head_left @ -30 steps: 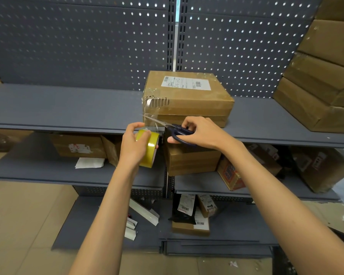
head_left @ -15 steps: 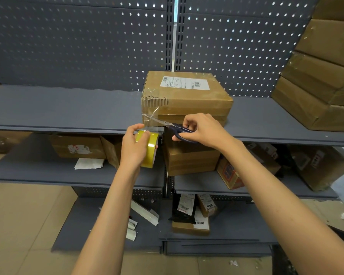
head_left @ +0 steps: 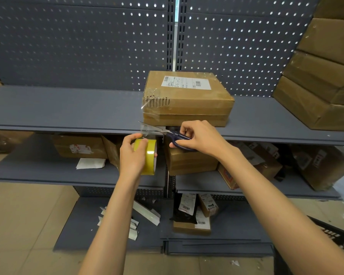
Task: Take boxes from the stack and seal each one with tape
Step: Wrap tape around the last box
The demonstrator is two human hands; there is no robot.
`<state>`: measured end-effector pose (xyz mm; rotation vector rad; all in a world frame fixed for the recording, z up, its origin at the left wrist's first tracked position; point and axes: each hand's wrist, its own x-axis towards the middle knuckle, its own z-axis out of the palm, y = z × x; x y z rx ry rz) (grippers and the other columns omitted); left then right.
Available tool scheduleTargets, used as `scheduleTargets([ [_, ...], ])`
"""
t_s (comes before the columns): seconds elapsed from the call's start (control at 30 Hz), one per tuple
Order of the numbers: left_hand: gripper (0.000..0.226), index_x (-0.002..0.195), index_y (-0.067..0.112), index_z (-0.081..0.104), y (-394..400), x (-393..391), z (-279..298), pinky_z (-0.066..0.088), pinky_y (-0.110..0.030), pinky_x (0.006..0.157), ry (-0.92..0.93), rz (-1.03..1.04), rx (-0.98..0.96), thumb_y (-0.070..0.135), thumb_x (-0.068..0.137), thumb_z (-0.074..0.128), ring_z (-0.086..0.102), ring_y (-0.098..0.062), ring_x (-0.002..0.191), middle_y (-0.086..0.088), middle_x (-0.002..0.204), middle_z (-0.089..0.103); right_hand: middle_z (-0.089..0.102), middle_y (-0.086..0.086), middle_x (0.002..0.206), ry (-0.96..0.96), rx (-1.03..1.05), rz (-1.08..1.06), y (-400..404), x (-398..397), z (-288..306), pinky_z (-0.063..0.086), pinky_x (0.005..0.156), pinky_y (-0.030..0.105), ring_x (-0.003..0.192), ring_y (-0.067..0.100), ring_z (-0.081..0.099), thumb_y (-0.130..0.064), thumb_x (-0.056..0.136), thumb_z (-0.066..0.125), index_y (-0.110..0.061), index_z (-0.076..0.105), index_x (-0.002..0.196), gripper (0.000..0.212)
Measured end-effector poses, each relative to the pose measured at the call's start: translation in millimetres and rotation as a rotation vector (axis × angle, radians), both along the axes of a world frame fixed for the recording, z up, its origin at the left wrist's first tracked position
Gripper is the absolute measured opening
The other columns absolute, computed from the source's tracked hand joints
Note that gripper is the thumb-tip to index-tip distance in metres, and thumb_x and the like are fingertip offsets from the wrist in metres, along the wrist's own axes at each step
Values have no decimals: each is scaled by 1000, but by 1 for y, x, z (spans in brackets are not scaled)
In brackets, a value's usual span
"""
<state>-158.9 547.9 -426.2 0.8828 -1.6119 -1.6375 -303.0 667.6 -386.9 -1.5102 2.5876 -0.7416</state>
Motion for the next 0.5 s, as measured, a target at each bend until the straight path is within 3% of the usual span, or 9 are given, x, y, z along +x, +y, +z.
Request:
scheduleTargets([
  [0.1,21,115,25,51,1,3,-1,48,-25,64,6,12,-4,19,96,54,63,-15,83,0,112,54,63,-4,72,1,-27,4,1,4,0,40,54,23,63,11,55,-57,73,71,-17,61,87,43],
  [0.17,19,113,25,53,2,2,3,52,-32,69,35,19,8,19,95,55,65,-21,87,0,107,57,63,-4,71,-73,-150,-4,2,6,0,41,54,22,62,10,55,-53,73,73,-16,62,85,41],
  [0.3,20,114,21,51,7,1,18,48,-20,47,102,2,47,14,96,53,66,-7,55,6,87,60,61,-1,66,-180,-523,-108,10,6,11,40,52,16,58,7,50,-45,73,75,-12,63,82,36],
  [0.43,20,115,23,51,15,-1,27,52,-23,51,118,-45,23,17,97,53,66,-10,59,1,90,60,61,-3,67,-145,-763,-323,28,-2,21,42,53,15,57,1,50,-43,79,74,-12,64,85,33],
  [0.5,20,116,20,51,20,-3,30,49,-20,45,132,-63,29,16,97,53,65,-9,53,3,85,60,59,-8,68,-129,-765,-479,39,-13,21,40,56,16,59,-2,52,-39,86,68,-12,62,89,29],
])
